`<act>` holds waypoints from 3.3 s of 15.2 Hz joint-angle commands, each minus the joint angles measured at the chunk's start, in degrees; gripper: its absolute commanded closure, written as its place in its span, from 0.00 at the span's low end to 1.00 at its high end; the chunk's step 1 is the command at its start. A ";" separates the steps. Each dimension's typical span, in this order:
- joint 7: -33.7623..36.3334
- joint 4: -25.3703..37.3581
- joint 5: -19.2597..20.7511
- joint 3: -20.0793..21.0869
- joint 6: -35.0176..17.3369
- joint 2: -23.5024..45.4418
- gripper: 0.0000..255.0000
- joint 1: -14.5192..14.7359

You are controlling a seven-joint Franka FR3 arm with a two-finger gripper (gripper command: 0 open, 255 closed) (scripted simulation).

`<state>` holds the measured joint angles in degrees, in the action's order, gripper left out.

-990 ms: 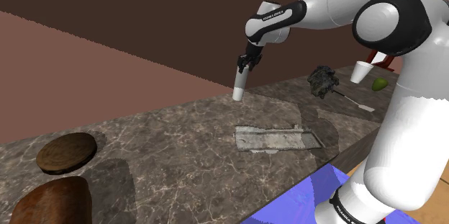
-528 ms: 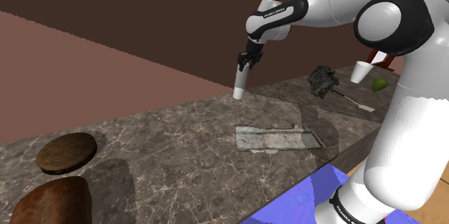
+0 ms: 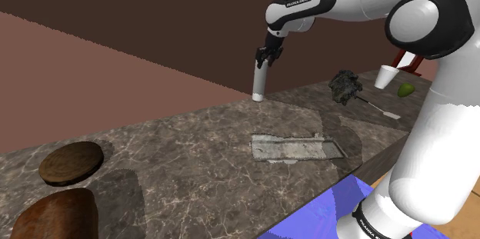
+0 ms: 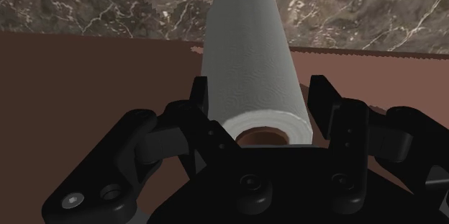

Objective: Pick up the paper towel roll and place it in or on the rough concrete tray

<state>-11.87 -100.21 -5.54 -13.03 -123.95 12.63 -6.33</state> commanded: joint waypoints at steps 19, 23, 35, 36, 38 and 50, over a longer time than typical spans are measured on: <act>3.16 -8.91 5.09 0.14 8.67 -18.13 1.00 1.19; 4.68 -16.71 7.28 0.98 9.94 -27.39 1.00 1.04; 7.62 -32.75 10.50 4.42 20.85 -54.42 1.00 -1.06; 7.75 -33.60 10.56 4.72 22.20 -56.61 1.00 -1.26; 7.96 -35.07 10.62 5.30 25.08 -60.93 1.00 -1.63; 8.21 -44.77 11.13 5.52 23.29 -68.80 1.00 -2.50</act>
<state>-3.62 -143.82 5.48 -7.42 -100.01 -55.64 -8.75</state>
